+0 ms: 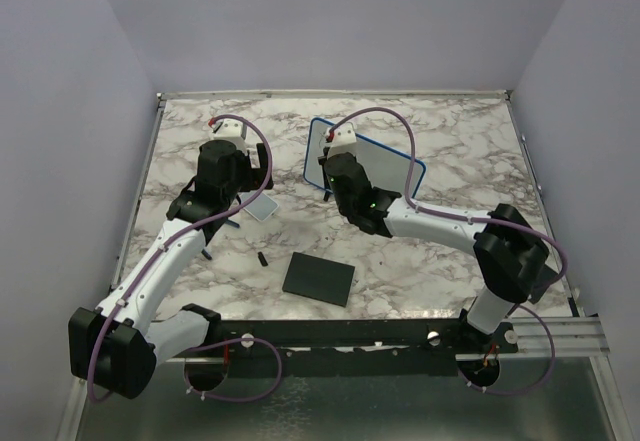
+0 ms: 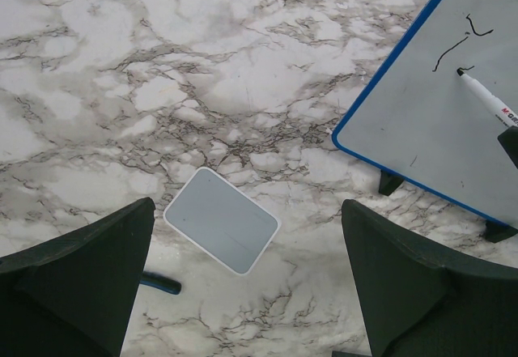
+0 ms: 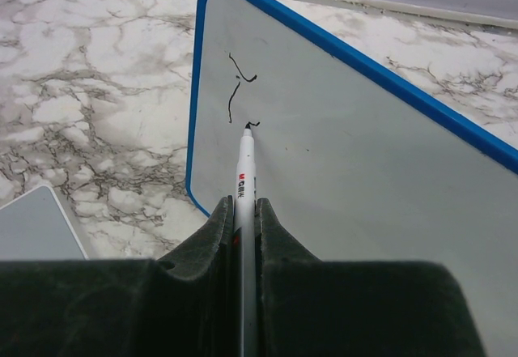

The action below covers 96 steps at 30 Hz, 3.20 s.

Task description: Write a sentence on the whiteboard

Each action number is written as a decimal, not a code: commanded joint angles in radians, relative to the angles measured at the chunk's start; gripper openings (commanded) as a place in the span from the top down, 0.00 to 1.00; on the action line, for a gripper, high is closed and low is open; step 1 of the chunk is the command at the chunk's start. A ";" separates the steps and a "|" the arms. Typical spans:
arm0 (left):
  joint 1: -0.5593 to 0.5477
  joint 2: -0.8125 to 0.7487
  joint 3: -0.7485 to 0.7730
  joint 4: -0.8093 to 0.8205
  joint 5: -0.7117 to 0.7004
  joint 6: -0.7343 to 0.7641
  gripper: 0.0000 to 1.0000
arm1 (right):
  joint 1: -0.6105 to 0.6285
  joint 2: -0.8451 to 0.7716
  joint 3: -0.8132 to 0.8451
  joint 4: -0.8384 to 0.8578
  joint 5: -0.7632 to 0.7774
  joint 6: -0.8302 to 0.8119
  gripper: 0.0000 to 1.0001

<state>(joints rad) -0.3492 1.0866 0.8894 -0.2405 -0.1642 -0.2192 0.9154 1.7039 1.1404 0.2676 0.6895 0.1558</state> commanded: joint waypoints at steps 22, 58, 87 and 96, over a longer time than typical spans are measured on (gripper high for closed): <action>-0.007 -0.020 -0.010 0.012 0.015 0.011 0.01 | 0.004 -0.030 -0.031 -0.033 0.061 0.016 1.00; -0.008 -0.021 -0.012 0.012 0.014 0.011 0.01 | 0.004 -0.016 0.006 0.019 0.056 -0.032 1.00; -0.010 -0.021 -0.012 0.013 0.012 0.011 0.01 | 0.019 -0.101 -0.053 0.016 -0.059 -0.049 1.00; -0.010 -0.020 -0.012 0.012 0.012 0.012 0.01 | 0.019 -0.097 -0.058 0.000 0.059 -0.033 1.00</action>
<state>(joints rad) -0.3557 1.0863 0.8875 -0.2405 -0.1642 -0.2188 0.9287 1.6230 1.0946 0.2680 0.6777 0.1215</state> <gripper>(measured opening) 0.988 0.112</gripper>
